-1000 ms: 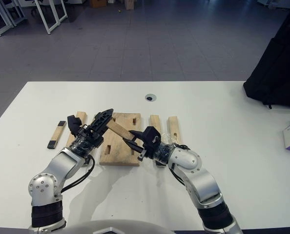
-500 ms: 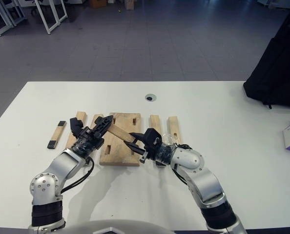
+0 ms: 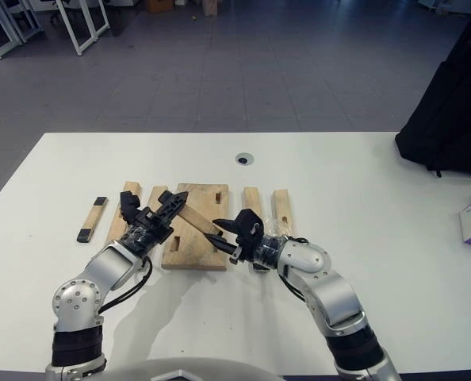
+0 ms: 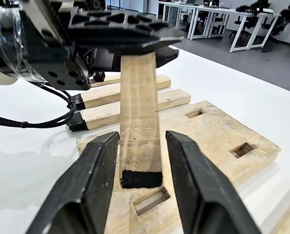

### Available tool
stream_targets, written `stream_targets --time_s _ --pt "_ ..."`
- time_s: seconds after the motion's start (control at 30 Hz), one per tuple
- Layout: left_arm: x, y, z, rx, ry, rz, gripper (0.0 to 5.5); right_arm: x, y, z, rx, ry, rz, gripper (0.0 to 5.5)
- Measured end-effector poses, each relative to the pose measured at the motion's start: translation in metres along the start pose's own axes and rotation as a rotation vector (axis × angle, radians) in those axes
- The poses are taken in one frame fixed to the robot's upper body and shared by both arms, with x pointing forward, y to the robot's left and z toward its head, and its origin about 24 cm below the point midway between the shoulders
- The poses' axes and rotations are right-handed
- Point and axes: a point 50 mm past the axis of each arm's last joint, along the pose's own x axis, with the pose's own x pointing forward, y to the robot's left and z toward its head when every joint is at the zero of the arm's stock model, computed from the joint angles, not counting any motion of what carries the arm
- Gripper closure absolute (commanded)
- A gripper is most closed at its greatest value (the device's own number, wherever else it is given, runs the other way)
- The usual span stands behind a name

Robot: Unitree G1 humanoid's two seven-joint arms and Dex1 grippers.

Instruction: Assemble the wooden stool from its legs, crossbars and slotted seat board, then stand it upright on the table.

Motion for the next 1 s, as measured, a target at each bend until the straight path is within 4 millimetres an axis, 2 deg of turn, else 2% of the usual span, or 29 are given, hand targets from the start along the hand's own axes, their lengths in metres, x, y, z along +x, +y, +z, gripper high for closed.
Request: stream_targets --time_s 0.03,0.13,0.23,0.33,0.37,0.4,0.5,0.63,0.73,0.9,1.0 --pt "0.001 -0.002 0.005 0.045 -0.022 0.004 5.07 -0.001 -0.001 -0.001 0.014 0.009 -0.009 2.89" --pt "0.002 -0.002 0.019 0.158 -0.081 0.039 5.07 -0.003 -0.006 -0.001 0.071 0.001 -0.057 2.86" --pt "-0.006 0.004 0.046 0.286 -0.157 0.117 5.07 -0.003 -0.019 0.003 0.071 -0.026 -0.171 2.86" --pt "-0.018 0.009 0.083 0.476 -0.277 0.255 5.07 -0.009 -0.038 -0.007 0.016 0.017 -0.380 2.86" --pt "-0.021 0.011 0.088 0.515 -0.296 0.289 5.07 -0.010 -0.039 -0.009 0.014 0.017 -0.410 2.86" --pt "-0.022 0.014 0.091 0.518 -0.308 0.311 5.07 -0.009 -0.039 -0.010 0.017 0.011 -0.426 2.86" --pt "-0.033 0.051 0.107 0.530 -0.342 0.486 5.07 -0.005 -0.038 -0.012 0.019 0.002 -0.474 2.86" --pt "-0.038 0.071 0.113 0.697 -0.339 0.575 5.07 0.001 -0.035 -0.012 0.008 0.000 -0.472 2.86" --pt "-0.040 0.073 0.114 0.757 -0.351 0.576 5.07 0.003 -0.033 -0.012 0.005 0.001 -0.456 2.86" --pt "-0.038 0.072 0.110 0.749 -0.364 0.550 5.07 0.003 -0.033 -0.012 0.004 0.002 -0.449 2.86" --pt "-0.035 0.076 0.105 0.669 -0.361 0.536 5.07 0.003 -0.033 -0.012 0.002 0.004 -0.448 2.86"
